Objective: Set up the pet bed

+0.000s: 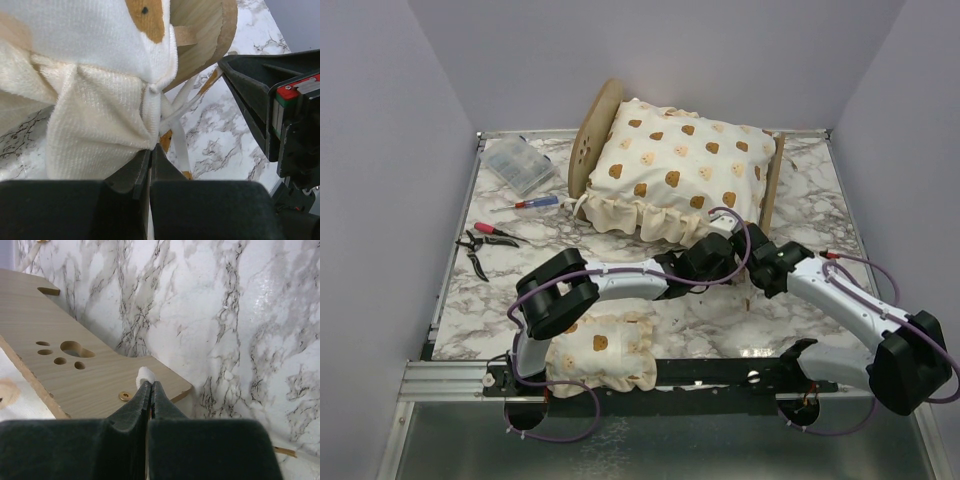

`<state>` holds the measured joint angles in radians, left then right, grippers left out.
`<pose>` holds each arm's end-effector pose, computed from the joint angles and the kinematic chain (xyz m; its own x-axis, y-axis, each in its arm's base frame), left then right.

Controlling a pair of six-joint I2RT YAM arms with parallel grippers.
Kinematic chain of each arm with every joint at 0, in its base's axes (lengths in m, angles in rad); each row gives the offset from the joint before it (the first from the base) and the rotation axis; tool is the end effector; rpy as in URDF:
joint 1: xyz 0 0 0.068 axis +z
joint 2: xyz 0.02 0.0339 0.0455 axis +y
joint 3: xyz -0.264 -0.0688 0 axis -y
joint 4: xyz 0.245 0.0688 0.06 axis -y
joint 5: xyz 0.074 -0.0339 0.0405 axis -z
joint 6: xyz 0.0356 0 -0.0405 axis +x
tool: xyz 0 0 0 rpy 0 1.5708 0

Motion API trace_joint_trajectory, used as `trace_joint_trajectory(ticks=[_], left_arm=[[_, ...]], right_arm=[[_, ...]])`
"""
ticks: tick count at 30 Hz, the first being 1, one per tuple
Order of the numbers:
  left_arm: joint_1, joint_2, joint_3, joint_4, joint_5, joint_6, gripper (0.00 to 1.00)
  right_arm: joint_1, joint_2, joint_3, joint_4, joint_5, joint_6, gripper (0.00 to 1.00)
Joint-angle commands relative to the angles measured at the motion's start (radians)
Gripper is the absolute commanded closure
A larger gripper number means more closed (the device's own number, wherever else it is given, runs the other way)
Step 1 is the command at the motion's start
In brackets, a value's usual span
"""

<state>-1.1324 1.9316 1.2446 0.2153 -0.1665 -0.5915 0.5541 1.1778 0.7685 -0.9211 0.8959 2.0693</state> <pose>0.1912 -0.3940 0.2019 -0.6231 0.0336 -0.7814 0.5816 0.6879 -0.4342 0.1766 0.0766 0.2214 0.2450 0.7969 -0.5522 0.8070 0.1481 0.5717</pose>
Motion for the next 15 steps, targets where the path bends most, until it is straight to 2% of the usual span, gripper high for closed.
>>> trace_joint_trajectory(ticks=[1, 3, 11, 15], left_arm=[[-0.023, -0.018, 0.046, -0.055, 0.028, 0.021, 0.98], [-0.025, -0.023, 0.053, -0.065, 0.018, 0.028, 0.97], [-0.024, -0.022, 0.072, -0.055, 0.070, 0.047, 0.96], [-0.024, -0.023, 0.075, -0.040, 0.088, 0.045, 0.95]], right_arm=[[-0.004, 0.031, 0.003, 0.046, 0.040, 0.310, 0.99], [-0.004, 0.028, -0.015, 0.067, 0.030, 0.289, 0.99], [-0.004, -0.048, -0.111, 0.276, -0.030, 0.037, 0.99], [-0.003, -0.075, -0.140, 0.313, -0.078, -0.037, 0.99]])
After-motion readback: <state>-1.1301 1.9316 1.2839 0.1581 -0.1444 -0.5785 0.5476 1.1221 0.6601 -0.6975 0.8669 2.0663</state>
